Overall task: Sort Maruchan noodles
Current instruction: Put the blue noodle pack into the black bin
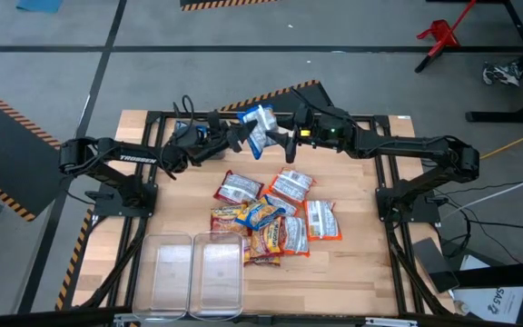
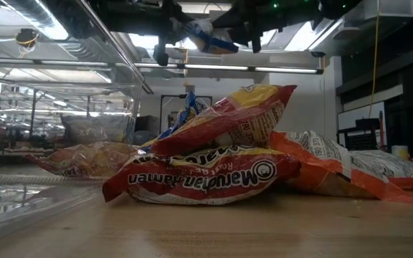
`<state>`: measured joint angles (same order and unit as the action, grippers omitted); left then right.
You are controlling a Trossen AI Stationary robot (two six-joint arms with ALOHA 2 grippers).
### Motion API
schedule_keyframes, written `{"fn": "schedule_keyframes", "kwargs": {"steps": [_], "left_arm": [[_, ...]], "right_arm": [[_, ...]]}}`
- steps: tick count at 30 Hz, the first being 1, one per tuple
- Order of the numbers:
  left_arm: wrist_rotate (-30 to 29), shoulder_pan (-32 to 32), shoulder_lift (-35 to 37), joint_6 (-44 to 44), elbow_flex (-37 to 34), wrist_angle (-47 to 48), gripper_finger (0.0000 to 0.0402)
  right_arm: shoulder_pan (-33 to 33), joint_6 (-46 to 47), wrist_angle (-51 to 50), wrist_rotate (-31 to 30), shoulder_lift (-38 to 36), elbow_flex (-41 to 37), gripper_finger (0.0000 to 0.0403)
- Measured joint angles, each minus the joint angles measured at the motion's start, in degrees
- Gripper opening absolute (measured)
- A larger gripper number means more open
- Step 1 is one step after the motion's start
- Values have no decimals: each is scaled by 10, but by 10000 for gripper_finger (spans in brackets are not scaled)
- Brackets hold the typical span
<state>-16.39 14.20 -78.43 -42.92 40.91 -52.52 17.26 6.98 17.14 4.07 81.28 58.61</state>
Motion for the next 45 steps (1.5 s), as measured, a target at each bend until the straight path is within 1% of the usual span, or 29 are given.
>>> {"fn": "schedule_keyframes", "kwargs": {"steps": [4, 14, 26, 32, 39, 45], "left_arm": [[-6, 0, 0, 0, 0, 0, 51], [-20, 0, 0, 15, 0, 6, 49], [-21, 19, 0, 22, 0, 8, 49], [-22, 25, 0, 30, 0, 25, 49], [-22, 27, 0, 39, 0, 61, 49], [-22, 27, 0, 41, 0, 69, 49]], "right_arm": [[0, -2, -5, 0, 0, 0, 206], [0, -27, -16, 0, 0, 0, 207], [0, -60, -81, -21, -29, 0, 207], [0, -73, -98, -22, -40, 0, 207], [0, -90, -133, -53, -40, 0, 207], [0, -99, -144, -54, -40, 0, 207]]}}
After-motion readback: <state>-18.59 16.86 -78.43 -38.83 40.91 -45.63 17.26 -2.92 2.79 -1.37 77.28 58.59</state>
